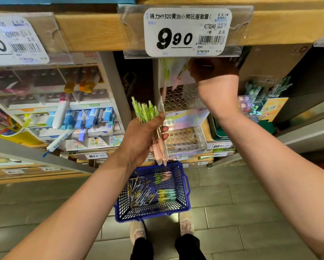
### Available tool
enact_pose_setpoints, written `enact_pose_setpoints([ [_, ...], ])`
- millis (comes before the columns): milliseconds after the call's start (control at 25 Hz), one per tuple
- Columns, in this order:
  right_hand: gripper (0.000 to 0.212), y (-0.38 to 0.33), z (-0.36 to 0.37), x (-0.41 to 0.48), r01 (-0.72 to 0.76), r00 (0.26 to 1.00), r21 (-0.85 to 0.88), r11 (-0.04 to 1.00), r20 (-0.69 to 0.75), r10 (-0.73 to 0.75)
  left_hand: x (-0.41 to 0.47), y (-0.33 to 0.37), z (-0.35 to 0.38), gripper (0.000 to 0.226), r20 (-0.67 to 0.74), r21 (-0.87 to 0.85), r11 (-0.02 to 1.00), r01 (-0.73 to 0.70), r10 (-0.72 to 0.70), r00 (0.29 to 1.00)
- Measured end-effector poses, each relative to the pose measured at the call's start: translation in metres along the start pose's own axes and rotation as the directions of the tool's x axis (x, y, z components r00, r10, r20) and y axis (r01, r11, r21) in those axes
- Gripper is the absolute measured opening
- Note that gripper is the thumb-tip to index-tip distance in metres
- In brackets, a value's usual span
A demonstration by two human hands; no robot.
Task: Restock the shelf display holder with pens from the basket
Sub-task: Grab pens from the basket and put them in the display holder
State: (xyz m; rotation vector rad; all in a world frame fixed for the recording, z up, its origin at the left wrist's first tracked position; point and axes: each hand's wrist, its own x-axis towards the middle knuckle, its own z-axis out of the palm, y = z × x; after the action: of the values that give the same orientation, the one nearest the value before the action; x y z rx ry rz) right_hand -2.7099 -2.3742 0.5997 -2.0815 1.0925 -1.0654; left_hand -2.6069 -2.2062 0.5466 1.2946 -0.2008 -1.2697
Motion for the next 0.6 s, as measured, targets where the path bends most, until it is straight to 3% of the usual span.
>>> enact_pose_setpoints([
  [80, 0.028, -0.006, 0.007, 0.005, 0.035, 0.999, 0.045, 0.998, 0.029, -0.036, -0.001, 0.0, 0.0, 0.041, -0.004, 0.003, 1.0, 0.003, -0.003, 1.0],
  [240, 0.036, -0.024, 0.005, 0.001, 0.087, 0.991, -0.208, 0.974, 0.115, -0.064, -0.001, 0.0, -0.001, 0.042, -0.008, -0.009, 1.0, 0.007, -0.007, 1.0],
  [280, 0.037, -0.024, 0.0, -0.001, 0.061, 0.997, -0.231, 0.971, 0.053, -0.05, -0.001, 0.0, -0.001, 0.042, -0.008, -0.007, 1.0, 0.01, -0.01, 1.0],
  [360, 0.032, -0.026, -0.006, -0.003, -0.191, 0.977, -0.098, 0.977, 0.078, 0.199, -0.001, 0.0, -0.001, 0.042, -0.004, 0.003, 1.0, 0.014, -0.014, 1.0],
  [440, 0.029, -0.016, 0.002, -0.004, -0.124, 0.956, -0.21, 0.97, 0.235, 0.173, 0.0, 0.001, 0.0, 0.042, -0.006, 0.005, 1.0, 0.013, -0.013, 1.0],
  [520, 0.023, -0.006, 0.015, 0.001, 0.058, 0.975, -0.229, 0.972, 0.221, -0.006, 0.001, 0.002, 0.0, 0.043, -0.015, 0.004, 1.0, 0.016, -0.016, 1.0],
  [600, 0.019, -0.002, 0.025, 0.002, 0.14, 0.973, -0.245, 0.959, 0.212, -0.088, 0.002, 0.003, 0.0, 0.043, -0.023, 0.006, 1.0, 0.025, -0.025, 0.999],
])
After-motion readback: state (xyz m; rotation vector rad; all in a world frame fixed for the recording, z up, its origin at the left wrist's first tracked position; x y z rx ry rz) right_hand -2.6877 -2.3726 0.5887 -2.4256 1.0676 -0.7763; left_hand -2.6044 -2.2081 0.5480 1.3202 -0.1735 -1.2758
